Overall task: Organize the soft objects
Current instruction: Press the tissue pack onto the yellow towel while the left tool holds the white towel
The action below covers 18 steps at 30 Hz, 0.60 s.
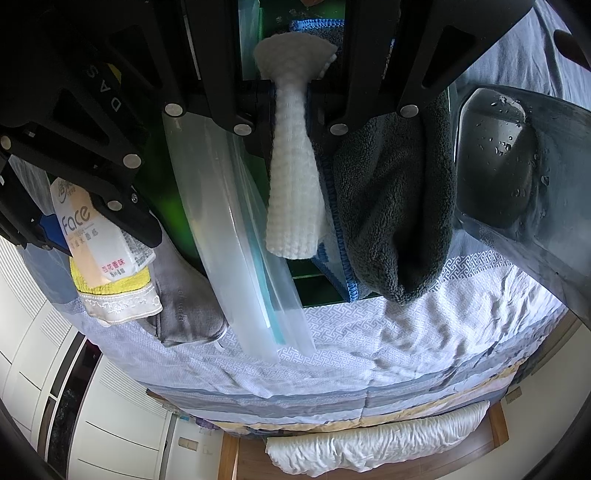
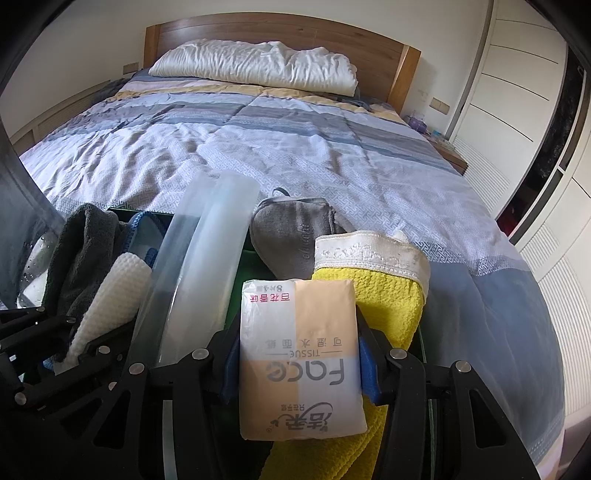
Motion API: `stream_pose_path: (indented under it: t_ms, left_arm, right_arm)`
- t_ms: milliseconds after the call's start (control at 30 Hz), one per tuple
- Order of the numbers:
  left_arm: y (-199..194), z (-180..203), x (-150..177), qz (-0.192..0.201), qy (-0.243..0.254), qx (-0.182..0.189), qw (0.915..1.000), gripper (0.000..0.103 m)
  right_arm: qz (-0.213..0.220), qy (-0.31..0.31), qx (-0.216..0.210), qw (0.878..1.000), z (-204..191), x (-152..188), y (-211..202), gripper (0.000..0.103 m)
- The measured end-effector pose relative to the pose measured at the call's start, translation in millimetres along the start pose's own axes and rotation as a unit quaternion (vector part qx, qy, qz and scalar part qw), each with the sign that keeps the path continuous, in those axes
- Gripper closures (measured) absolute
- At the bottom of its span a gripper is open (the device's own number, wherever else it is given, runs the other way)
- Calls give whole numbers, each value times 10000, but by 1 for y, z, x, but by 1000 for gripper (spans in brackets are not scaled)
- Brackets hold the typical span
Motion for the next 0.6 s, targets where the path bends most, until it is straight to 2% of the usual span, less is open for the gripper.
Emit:
stream_pose_path:
  t_ms: [300,500,600]
  left_arm:
    - [-1,-1,0,18,-12,73,10000,95]
    - [-12,-2,-4,133,-2,92,9999,95]
    - [-18,-2,-6,168,-10,116,9998,95]
  right_arm:
    - [112,39,-17,9999,-2,-5,-7,53]
    - [471,81,-80,9988,3,-16,-40,53]
    - [603,128,103,9980,22,-17,-57,53]
Point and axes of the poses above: each gripper's, at about its wrist camera, not at the fingertips, and y roughly the way its jaws point, z to its right, x to its underside, the point moved 10 cm from there along y, roughly the way its jaws point, and after that the axes turned 4 degrees about -x, right-handed, at the moved point
